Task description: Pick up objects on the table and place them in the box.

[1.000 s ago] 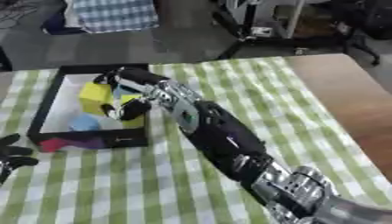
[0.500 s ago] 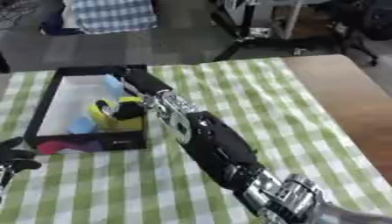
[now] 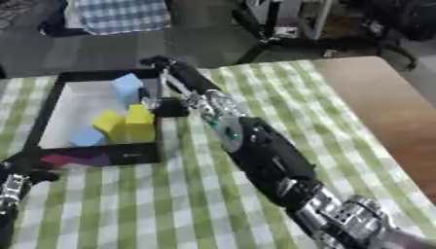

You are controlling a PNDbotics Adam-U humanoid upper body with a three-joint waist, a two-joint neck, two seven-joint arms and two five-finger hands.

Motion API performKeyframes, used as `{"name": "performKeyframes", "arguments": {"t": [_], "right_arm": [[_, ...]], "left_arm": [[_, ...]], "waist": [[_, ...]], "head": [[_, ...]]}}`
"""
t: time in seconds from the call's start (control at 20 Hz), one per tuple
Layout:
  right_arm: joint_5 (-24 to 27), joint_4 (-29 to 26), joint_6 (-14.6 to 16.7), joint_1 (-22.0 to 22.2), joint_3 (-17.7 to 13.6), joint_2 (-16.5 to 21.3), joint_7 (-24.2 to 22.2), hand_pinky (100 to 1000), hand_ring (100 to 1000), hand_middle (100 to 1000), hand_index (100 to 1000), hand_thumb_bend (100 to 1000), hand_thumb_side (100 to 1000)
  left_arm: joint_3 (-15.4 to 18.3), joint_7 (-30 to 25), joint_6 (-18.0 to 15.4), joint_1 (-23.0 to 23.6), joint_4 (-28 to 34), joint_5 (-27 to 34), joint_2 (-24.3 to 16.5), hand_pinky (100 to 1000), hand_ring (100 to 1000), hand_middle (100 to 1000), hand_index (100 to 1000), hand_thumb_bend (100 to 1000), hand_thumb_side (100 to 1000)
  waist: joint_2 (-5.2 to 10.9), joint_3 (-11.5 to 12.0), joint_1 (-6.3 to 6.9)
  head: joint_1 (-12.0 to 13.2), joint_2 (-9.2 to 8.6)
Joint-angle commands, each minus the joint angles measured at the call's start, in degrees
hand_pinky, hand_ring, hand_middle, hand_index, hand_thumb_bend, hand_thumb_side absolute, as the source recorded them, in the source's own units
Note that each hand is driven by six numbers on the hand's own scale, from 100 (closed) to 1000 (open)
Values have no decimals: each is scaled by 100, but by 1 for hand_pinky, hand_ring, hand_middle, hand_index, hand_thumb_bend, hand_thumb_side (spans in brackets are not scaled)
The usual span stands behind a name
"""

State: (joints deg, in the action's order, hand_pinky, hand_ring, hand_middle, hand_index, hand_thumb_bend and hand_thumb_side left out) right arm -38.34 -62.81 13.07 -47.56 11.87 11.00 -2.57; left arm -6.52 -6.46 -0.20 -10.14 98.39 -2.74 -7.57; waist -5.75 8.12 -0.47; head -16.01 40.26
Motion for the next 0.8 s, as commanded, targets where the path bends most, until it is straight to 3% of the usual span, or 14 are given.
{"name": "performKeyframes", "arguments": {"t": [0.05,0.15,0.2,0.25,0.4,0.6,0.8], "right_arm": [[1279,-1293,-53,371,91,737,-311,941,847,813,891,100,540],[2088,-2099,-225,917,-3,1018,-410,931,825,774,859,100,593],[2416,-2418,-351,1146,-69,1111,-433,928,820,770,838,100,699],[2674,-2691,-467,1400,-153,1189,-429,926,815,756,822,100,616],[3181,-3359,-676,2109,-430,1343,-352,923,808,743,804,100,634],[3643,-3823,-822,3030,-877,1178,82,918,788,705,779,100,710],[3924,-4044,-841,3787,-1188,747,417,918,779,689,802,100,759]], "left_arm": [[144,128,-10,36,47,-40,-164,790,590,590,833,100,779],[208,196,-8,102,46,-58,-214,790,590,589,833,100,778],[233,225,-7,133,47,-66,-236,790,590,589,833,100,778],[262,256,-3,175,43,-77,-263,790,590,589,833,100,778],[322,329,4,268,44,-104,-322,790,590,589,833,100,778],[352,374,16,351,40,-116,-344,790,590,589,832,100,780],[377,401,16,389,42,-114,-331,790,590,589,831,100,782]], "waist": [[220,-77,-59],[269,-165,-72],[291,-195,-77],[320,-244,-82],[379,-350,-82],[408,-480,-58],[413,-567,-37]], "head": [[340,112],[577,199],[679,247],[828,310],[1149,377],[1518,386],[1753,386]]}}
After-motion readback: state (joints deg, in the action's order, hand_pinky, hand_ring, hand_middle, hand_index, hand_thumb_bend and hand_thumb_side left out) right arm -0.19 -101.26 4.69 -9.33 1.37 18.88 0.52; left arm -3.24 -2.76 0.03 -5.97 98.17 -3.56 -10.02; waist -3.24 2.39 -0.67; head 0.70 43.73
